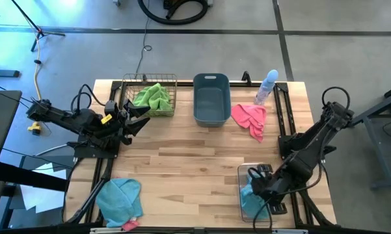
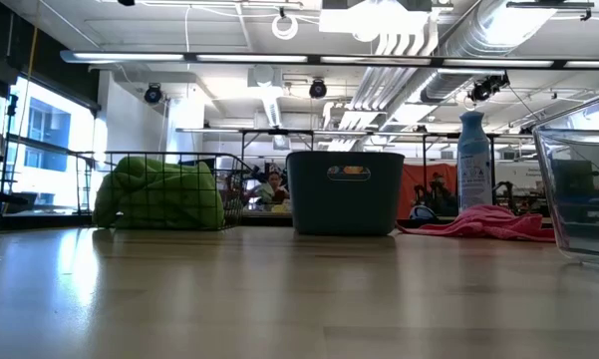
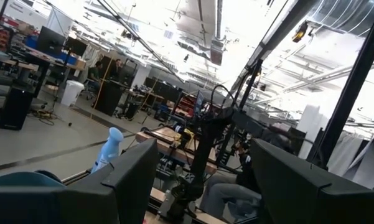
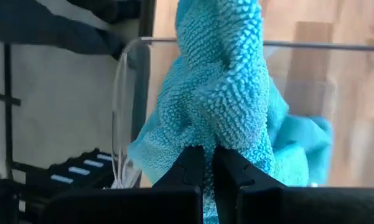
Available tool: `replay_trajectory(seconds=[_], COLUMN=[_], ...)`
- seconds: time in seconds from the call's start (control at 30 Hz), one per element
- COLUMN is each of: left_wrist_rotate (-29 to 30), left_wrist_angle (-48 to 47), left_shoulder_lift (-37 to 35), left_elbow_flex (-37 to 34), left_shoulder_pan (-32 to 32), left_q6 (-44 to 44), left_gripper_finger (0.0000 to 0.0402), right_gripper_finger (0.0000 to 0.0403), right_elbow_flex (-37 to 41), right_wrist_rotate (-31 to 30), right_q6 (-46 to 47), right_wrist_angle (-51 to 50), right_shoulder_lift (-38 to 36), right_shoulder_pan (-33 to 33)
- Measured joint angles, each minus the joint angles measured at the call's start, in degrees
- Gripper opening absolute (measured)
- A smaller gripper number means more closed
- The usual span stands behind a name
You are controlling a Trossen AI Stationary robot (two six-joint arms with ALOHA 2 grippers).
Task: Sort microfiber towel by color & place in baskets
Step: Put the right blue towel into the transparent bin
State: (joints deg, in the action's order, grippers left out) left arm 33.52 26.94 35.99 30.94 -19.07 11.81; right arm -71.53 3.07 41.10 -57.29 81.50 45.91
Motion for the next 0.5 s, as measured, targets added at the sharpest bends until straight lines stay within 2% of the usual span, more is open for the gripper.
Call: replay_trajectory(seconds=[0.17,0.5], left_wrist_rotate=[0.1,0.9], left_wrist_angle=[0.0,0.3], left_shoulder_lift=[0.0,0.0], left_elbow_flex=[0.0,0.0], left_shoulder_pan=[0.0,0.0], left_q6=[0.0,0.0], left_gripper_finger=[0.0245,0.0245], right_gripper_finger=[0.0000,0.0000], right_elbow_flex=[5.8,15.2], right_wrist_rotate=[0.1,0.5], right_q6=[0.5,4.0], right_wrist_angle=[8.9,10.5], right_shoulder_lift=[0.0,0.0], right_shoulder_pan=[-0.7,-0.6])
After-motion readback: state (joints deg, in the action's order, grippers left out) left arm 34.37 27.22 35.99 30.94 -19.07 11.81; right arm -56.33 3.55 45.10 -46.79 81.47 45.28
